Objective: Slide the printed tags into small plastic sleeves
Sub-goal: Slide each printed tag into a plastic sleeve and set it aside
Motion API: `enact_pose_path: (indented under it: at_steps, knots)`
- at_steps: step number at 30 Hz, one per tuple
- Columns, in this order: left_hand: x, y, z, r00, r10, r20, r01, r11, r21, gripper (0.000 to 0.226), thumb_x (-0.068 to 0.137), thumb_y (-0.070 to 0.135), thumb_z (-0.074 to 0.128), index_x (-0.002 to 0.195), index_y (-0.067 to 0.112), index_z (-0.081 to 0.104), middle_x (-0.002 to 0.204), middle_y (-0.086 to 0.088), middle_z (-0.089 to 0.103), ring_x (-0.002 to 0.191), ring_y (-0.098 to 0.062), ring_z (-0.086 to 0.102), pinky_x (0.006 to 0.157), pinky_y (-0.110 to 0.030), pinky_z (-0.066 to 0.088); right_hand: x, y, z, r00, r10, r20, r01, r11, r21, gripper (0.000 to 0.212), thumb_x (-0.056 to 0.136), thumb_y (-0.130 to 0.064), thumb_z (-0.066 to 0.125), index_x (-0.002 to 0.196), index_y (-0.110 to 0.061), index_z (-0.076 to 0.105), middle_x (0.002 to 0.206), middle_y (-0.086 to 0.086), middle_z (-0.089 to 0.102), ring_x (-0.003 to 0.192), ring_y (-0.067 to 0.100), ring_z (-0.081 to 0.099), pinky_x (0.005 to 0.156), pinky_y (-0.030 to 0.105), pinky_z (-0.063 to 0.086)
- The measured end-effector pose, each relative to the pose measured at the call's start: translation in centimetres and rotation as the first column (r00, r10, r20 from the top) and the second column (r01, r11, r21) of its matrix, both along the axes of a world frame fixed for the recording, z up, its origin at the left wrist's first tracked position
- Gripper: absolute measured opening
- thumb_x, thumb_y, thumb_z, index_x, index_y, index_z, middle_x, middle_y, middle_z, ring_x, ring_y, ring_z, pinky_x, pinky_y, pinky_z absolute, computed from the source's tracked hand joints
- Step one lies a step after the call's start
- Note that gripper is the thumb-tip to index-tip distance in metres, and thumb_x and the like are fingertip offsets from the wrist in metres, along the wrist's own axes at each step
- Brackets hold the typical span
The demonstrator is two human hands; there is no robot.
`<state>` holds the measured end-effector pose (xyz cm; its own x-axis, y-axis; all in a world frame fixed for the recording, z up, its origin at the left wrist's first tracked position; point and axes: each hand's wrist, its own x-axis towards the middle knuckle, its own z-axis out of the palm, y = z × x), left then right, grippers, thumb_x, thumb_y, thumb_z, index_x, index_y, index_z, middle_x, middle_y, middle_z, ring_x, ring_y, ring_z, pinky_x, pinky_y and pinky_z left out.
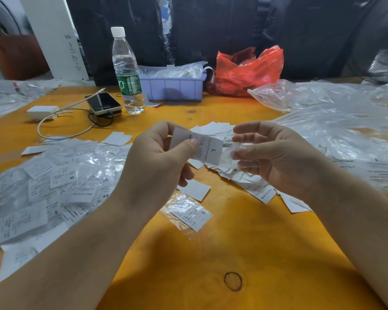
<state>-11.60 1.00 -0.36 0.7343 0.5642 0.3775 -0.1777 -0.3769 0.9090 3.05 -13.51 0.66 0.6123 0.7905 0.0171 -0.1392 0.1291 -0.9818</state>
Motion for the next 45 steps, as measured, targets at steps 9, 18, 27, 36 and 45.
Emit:
enact_pose_path:
  at_steps: [9, 18, 27, 36, 45]
  knots:
    - [-0.22, 0.11, 0.48, 0.994, 0.049, 0.094, -0.042, 0.997, -0.071, 0.005, 0.093, 0.018, 0.063, 0.089, 0.022, 0.064, 0.070, 0.004, 0.069, 0.050, -0.011, 0.062, 0.046, -0.022, 0.052, 0.09, -0.05, 0.04, 0.999, -0.023, -0.026, 0.022, 1.000, -0.010, 0.045, 0.057, 0.003, 0.069, 0.101, -0.007, 0.067, 0.092, 0.011, 0.064, 0.067, 0.020, 0.069, 0.058, 0.028, 0.057]
    - [0.06, -0.49, 0.05, 0.997, 0.064, 0.045, -0.065, 0.997, 0.029, 0.006, 0.094, 0.019, 0.063, 0.088, 0.022, 0.061, 0.071, 0.010, 0.070, 0.049, -0.011, 0.064, 0.046, -0.020, 0.053, -0.17, 0.02, 0.11, 0.999, -0.017, -0.037, 0.016, 1.000, -0.009, 0.041, 0.059, 0.002, 0.068, 0.098, -0.010, 0.067, 0.088, 0.008, 0.064, 0.067, 0.019, 0.070, 0.056, 0.028, 0.056]
    - [0.04, -0.66, 0.08, 0.990, 0.128, 0.061, -0.136, 0.981, 0.137, 0.011, 0.093, 0.020, 0.063, 0.085, 0.026, 0.059, 0.070, 0.020, 0.068, 0.050, -0.008, 0.065, 0.045, -0.013, 0.049, -0.15, 0.04, 0.11, 0.999, -0.023, -0.037, 0.022, 1.000, -0.008, 0.040, 0.060, 0.002, 0.067, 0.098, -0.010, 0.067, 0.086, 0.007, 0.065, 0.067, 0.018, 0.070, 0.055, 0.027, 0.055]
    - [0.19, -0.64, 0.00, 0.977, 0.197, 0.083, -0.210, 0.959, 0.190, 0.016, 0.093, 0.021, 0.063, 0.081, 0.029, 0.057, 0.064, 0.011, 0.065, 0.051, -0.005, 0.065, 0.045, -0.010, 0.047, -0.31, -0.03, 0.24, 0.999, -0.022, -0.036, 0.022, 1.000, 0.002, 0.036, 0.064, 0.003, 0.067, 0.097, -0.011, 0.067, 0.083, 0.004, 0.065, 0.066, 0.017, 0.069, 0.056, 0.027, 0.056]
    - [0.23, -0.68, 0.05, 0.980, 0.185, 0.079, -0.196, 0.966, 0.171, 0.013, 0.094, 0.022, 0.063, 0.083, 0.028, 0.058, 0.075, 0.024, 0.067, 0.052, -0.006, 0.065, 0.046, -0.011, 0.049, -0.21, 0.01, 0.17, 0.998, -0.064, -0.023, 0.063, 0.998, -0.026, 0.032, 0.071, 0.008, 0.067, 0.097, -0.011, 0.068, 0.086, 0.006, 0.065, 0.070, 0.018, 0.071, 0.057, 0.028, 0.057]
